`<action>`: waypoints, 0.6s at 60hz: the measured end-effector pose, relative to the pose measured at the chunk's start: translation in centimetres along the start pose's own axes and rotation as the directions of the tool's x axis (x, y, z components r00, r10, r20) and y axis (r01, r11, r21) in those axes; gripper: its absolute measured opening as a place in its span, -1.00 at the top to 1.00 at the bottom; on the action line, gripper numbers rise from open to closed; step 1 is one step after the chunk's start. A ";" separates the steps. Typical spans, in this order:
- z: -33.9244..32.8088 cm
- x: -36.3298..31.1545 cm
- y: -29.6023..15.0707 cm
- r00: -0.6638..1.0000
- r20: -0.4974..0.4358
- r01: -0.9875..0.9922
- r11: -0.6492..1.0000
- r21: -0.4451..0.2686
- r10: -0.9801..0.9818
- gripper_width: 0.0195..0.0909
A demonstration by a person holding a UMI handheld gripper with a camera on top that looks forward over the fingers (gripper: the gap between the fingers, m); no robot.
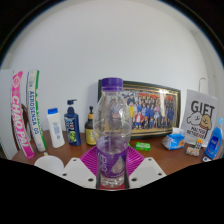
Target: Pour water
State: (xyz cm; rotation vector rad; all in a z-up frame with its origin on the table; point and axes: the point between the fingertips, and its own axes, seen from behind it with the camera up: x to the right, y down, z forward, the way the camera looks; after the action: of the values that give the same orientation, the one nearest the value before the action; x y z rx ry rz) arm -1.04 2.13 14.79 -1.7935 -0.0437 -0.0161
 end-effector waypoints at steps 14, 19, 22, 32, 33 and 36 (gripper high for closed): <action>1.2 -0.1 6.7 1.000 0.013 0.026 0.997 -0.067 -0.025 0.63; 1.0 0.0 6.5 1.000 -0.003 0.003 1.000 -0.026 -0.003 0.65; 0.9 0.2 6.5 1.000 -0.009 -0.014 1.000 -0.024 0.013 0.53; 0.7 0.0 7.0 1.000 -0.007 -0.020 0.997 -0.074 0.019 -0.11; 0.6 -0.1 7.2 1.000 -0.006 -0.022 0.996 -0.087 0.021 -0.26; -0.2 -0.3 7.4 1.000 -0.001 -0.025 0.992 -0.123 0.025 -0.82</action>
State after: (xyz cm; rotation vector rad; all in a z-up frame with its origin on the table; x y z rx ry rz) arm -1.10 0.32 7.63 -1.9174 -0.0207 -0.0007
